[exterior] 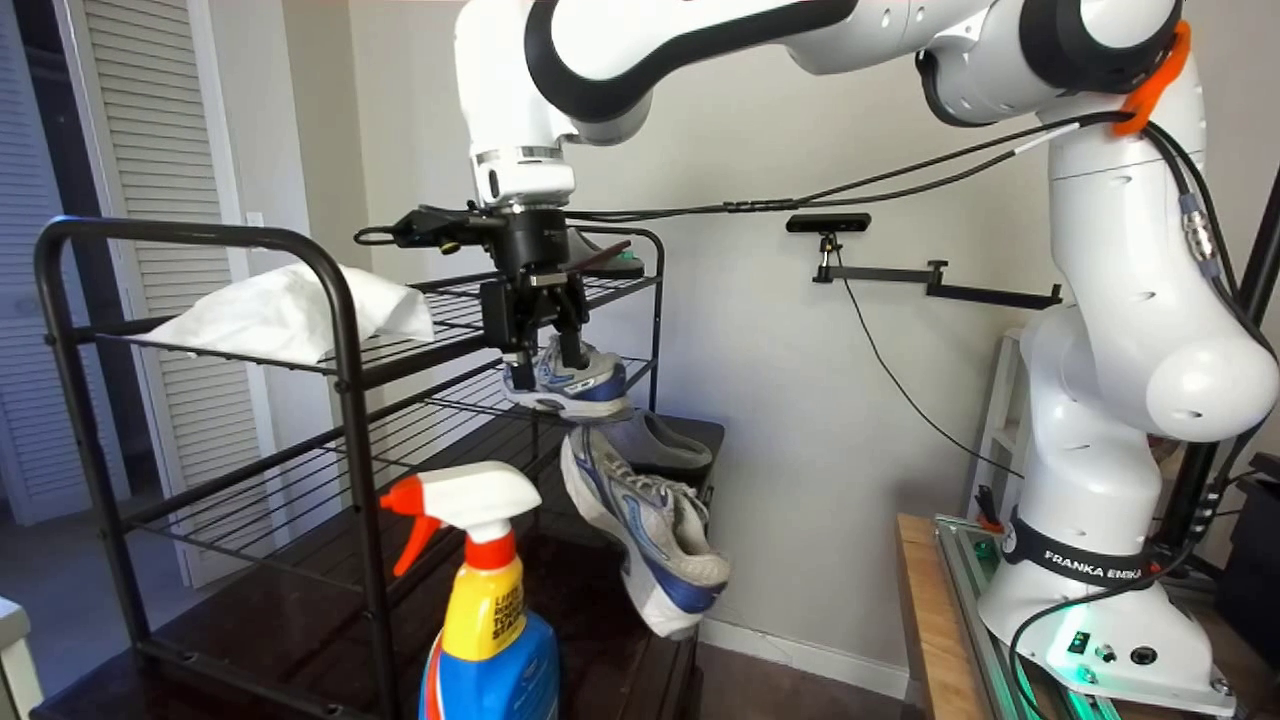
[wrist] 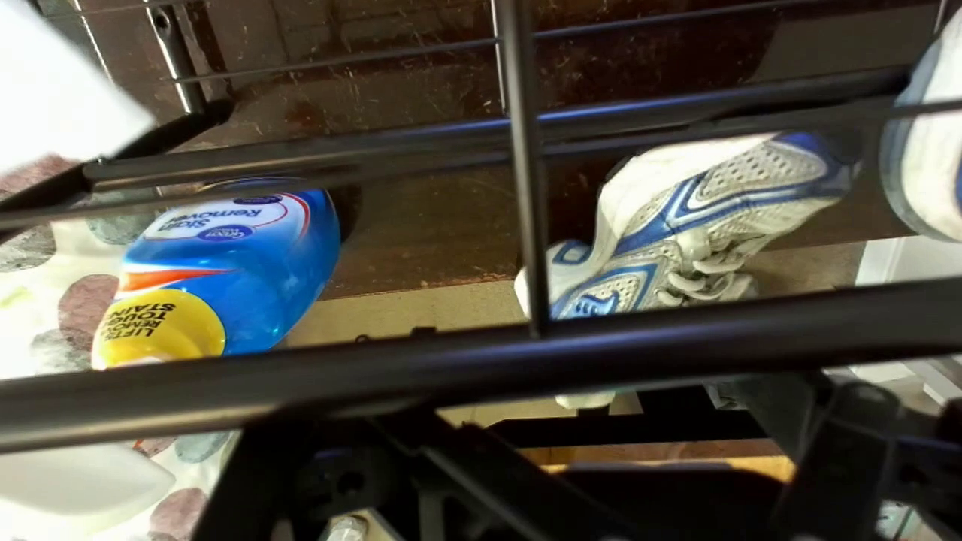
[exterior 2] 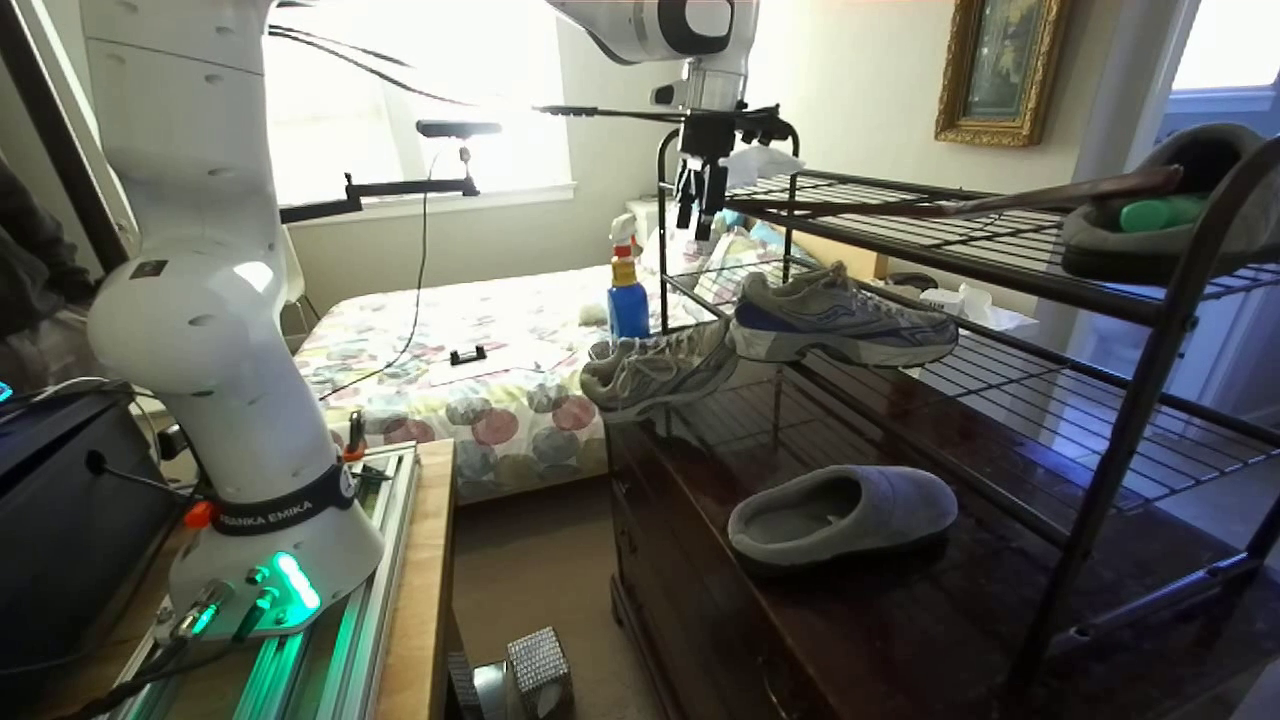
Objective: Pick up the shoe from the top shelf and put it in the first shelf
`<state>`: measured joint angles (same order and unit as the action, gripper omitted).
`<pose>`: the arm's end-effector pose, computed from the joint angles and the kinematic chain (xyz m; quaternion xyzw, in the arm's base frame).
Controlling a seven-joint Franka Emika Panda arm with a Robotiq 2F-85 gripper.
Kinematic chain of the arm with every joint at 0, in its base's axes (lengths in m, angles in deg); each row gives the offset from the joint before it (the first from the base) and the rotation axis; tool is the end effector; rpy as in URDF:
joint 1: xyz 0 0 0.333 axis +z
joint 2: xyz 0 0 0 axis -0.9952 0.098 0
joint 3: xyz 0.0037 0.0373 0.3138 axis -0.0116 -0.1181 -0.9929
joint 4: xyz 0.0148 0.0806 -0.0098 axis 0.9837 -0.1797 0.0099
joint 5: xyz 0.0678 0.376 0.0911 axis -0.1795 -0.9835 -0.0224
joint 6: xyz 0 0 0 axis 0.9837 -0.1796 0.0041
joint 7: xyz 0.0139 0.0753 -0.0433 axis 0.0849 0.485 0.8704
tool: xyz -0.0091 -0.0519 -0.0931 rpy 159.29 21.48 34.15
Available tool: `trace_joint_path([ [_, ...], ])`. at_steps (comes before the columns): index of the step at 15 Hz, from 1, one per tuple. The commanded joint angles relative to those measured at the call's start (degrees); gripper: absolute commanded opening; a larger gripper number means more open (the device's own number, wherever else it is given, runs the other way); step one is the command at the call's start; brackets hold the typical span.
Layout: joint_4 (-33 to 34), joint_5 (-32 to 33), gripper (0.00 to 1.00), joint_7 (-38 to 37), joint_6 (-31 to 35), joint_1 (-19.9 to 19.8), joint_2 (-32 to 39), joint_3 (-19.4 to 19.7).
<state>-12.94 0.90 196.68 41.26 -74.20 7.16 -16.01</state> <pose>0.5785 0.2159 0.4578 -0.0292 -0.9969 0.0104 0.0723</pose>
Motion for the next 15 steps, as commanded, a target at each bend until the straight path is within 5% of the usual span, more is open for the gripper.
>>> trace_joint_path([
  [1,4.8,-0.4,1.0,0.3,-4.8,-0.5,3.1,-0.3],
  [8,5.5,-3.0,1.0,1.4,-20.2,-0.4,1.6,-1.6],
  [15,5.3,-3.4,1.0,-1.0,-24.5,0.3,-0.8,-2.4],
])
